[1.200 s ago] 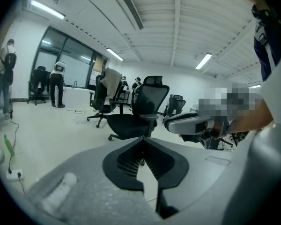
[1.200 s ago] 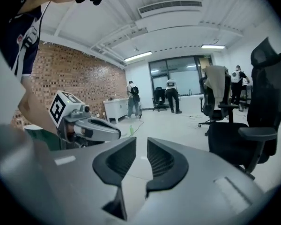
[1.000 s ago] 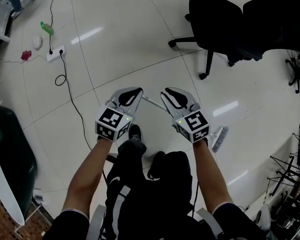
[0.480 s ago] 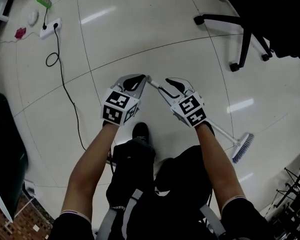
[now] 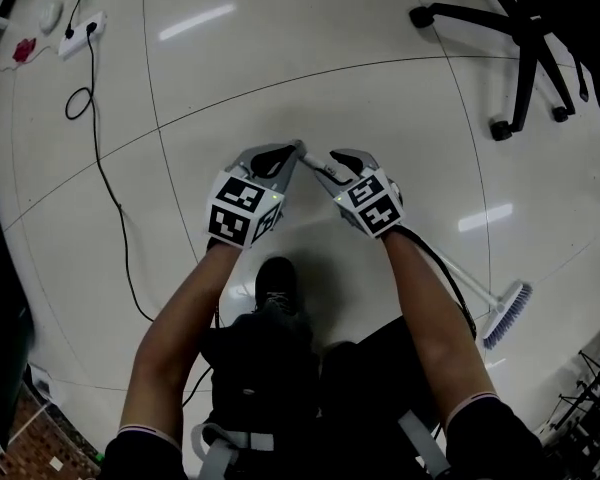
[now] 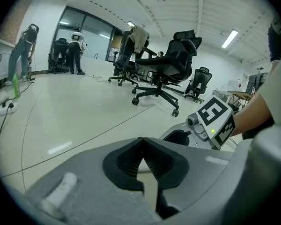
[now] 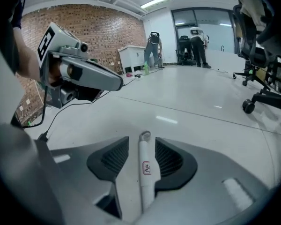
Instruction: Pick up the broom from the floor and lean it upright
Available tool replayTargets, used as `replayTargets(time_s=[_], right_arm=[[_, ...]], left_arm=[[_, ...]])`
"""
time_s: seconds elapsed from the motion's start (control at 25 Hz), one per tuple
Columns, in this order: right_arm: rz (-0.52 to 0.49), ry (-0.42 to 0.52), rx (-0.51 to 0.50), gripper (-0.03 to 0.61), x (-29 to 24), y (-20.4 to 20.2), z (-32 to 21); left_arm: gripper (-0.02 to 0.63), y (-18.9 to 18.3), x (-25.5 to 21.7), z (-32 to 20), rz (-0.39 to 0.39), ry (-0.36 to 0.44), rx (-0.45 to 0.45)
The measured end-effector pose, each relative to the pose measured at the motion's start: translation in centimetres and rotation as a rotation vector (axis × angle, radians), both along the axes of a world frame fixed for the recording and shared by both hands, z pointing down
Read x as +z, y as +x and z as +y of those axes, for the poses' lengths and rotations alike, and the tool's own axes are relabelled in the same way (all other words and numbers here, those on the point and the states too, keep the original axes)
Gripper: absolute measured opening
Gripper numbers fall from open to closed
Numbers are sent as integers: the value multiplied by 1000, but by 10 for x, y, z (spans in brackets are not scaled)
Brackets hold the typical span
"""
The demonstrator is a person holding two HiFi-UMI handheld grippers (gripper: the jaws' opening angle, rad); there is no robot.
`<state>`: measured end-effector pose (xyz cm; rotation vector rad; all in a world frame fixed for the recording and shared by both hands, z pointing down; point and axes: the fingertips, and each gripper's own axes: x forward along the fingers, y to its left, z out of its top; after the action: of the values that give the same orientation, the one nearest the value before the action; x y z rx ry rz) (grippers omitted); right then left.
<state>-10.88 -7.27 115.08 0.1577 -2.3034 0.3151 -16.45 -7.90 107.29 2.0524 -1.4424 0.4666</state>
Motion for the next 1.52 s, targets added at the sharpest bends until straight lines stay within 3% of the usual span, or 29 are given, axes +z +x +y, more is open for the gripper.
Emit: replayTargets(time_s=[0.4,0.64,0.8,1.16,1.52], right_arm=[[150,-3,-69,205,71,18,14],[239,36,-171,106,82,27,33],[240,20,-182,101,73,29,36],[104,80,-103,98,-25,17,-2],[-44,200,4,97,-195,26,-49]], left_arm=[[0,0,35,20,3,-38,-6],[0,2,39,26,7,-52,5],[0,2,37,26,8,-52,-2],[0,-7,-12,1,-15,18,-6],[0,13,-157,-42,-37,158,58]])
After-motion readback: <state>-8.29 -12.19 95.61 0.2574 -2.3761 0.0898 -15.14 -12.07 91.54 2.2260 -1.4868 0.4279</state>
